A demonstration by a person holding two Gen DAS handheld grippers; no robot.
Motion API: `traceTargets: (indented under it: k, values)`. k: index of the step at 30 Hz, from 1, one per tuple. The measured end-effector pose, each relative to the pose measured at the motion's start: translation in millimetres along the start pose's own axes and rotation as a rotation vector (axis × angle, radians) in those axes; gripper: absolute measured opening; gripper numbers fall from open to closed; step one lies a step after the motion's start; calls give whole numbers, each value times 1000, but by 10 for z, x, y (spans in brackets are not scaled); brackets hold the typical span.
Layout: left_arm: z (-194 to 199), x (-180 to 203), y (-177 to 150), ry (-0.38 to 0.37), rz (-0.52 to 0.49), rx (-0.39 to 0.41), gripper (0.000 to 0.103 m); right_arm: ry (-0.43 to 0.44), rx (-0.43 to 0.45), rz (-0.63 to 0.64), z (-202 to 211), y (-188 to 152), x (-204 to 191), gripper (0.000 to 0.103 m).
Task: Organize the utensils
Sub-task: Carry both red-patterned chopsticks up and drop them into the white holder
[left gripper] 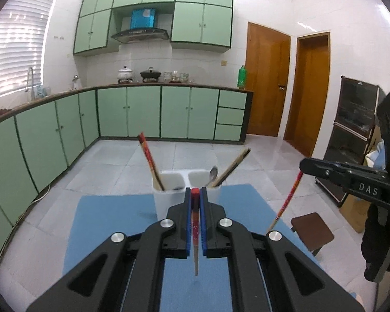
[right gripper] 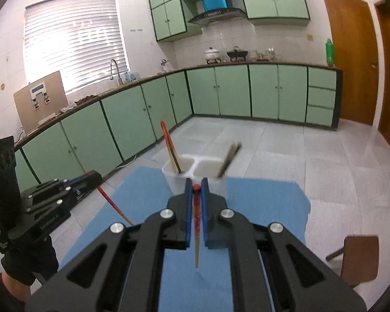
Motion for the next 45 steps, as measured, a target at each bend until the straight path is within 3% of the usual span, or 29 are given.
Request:
traceTargets:
  k: [9, 14, 19, 25, 28, 29, 31, 34, 36, 37, 39, 45]
  values:
    - [-209, -11, 926, 36, -74, 164, 6, -5, 171, 24, -197, 1047, 7, 5]
    - [-571, -120, 1309, 73, -79, 220, 6, -45, 219, 35, -512, 1381, 146, 5]
    - [-1062, -248, 1185, 87, -56, 164, 6, -67, 165, 28, -976, 1246, 307, 5]
    - [-1497, -385, 751, 81, -36, 41, 6, -61, 43, 14, -1368, 830, 366, 7]
    - [-1547, -458, 636, 89, -18, 12, 18, -62, 9, -6, -1421, 700, 387, 12]
    - [-1526, -490, 616, 89, -4, 9, 25, -67, 9, -14, -1399, 679, 403, 15]
    - [-1446, -538, 619, 90, 14, 17, 32, -82, 35, -27, -1286, 690, 453, 39]
    - [-1231, -570, 614, 109, 4, 41, 48, -117, 91, -20, -1019, 682, 508, 65]
    - [-1024, -572, 569, 120, -2, 61, 63, -142, 112, -7, -828, 615, 560, 77]
    - [-936, -571, 532, 125, -3, 64, 65, -160, 125, 0, -702, 559, 573, 84]
    - [-771, -572, 413, 132, -1, 59, 75, -188, 144, 9, -458, 403, 592, 89]
    - [-285, -509, -191, 169, 7, 11, 91, -214, 105, -13, 40, -328, 571, 98]
Point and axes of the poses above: each gripper's, at about its wrist camera, not at the fingertips, and z roughly against the way its jaws point, x to its right, y to its top, the point moved 8 cm from there along -z, roughly the way its jaws point, and after that the axes turned 7 degrees about x, right-handed, at the moved point
